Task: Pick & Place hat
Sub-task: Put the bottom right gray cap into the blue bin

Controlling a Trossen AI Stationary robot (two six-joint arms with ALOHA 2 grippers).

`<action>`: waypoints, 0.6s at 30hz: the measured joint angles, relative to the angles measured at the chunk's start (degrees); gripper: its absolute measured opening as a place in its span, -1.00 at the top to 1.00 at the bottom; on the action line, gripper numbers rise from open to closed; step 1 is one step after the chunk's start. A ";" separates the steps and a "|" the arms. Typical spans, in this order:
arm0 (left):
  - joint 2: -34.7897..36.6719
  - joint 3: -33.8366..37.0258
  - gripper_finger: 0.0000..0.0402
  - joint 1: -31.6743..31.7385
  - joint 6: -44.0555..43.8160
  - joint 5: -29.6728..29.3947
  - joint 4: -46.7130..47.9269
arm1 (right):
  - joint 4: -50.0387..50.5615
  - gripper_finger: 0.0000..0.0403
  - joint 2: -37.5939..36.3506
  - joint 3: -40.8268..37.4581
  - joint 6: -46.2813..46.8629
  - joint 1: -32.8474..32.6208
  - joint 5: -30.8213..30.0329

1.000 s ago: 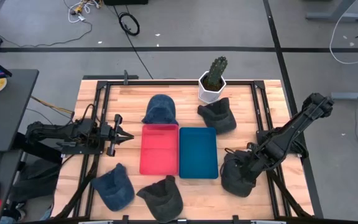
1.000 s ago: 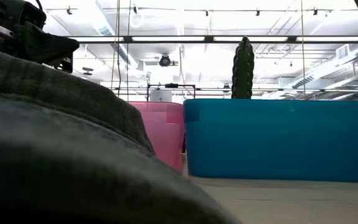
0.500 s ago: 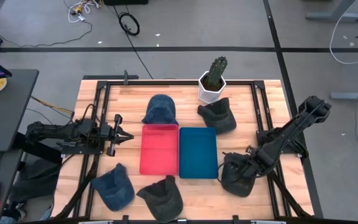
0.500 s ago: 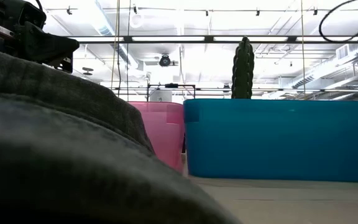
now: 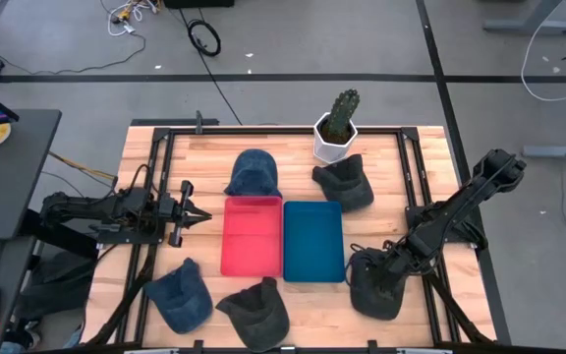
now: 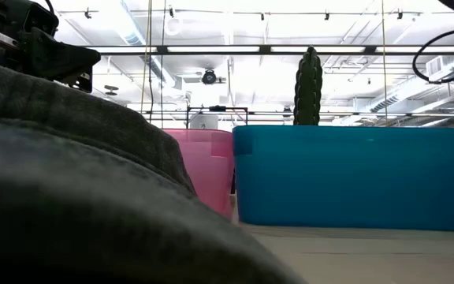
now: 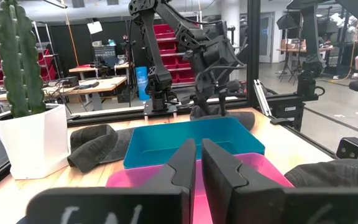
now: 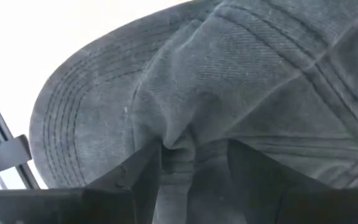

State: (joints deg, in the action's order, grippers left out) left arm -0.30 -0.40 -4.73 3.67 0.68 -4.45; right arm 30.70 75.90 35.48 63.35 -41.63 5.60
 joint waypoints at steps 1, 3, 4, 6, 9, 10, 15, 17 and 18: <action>-0.02 -0.01 0.85 0.01 0.01 0.00 0.00 | -0.40 0.07 0.00 -0.02 -0.04 0.02 0.03; -0.01 -0.02 0.85 0.02 -0.01 0.00 0.00 | -1.60 0.11 0.02 -0.04 -0.56 0.00 0.21; -0.02 0.00 0.85 0.00 0.01 0.01 0.00 | -2.22 0.15 0.02 -0.04 -1.01 0.00 0.23; -0.02 0.00 0.85 0.00 -0.01 0.01 0.00 | -3.19 0.27 0.02 -0.04 -2.08 0.00 0.25; -0.01 -0.01 0.85 0.02 0.00 0.00 0.00 | -5.37 0.61 0.02 -0.04 -2.99 0.00 0.23; 0.00 -0.01 0.85 0.00 -0.01 0.00 0.00 | -5.56 0.75 0.04 0.10 -2.95 0.00 0.27; -0.02 -0.02 0.85 0.02 -0.01 -0.01 0.00 | -4.86 0.93 0.07 2.58 -2.84 0.00 3.00; 0.00 0.00 0.85 0.00 0.00 -0.01 0.00 | -2.79 0.96 -0.12 4.79 -3.15 -0.14 3.76; -0.02 -0.02 0.85 0.02 -0.01 0.01 0.00 | -1.10 0.97 -0.37 6.19 -3.64 -0.22 3.83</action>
State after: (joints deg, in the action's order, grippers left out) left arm -0.32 -0.42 -4.71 3.66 0.69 -4.45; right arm 29.60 75.53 41.67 59.71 -41.85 9.43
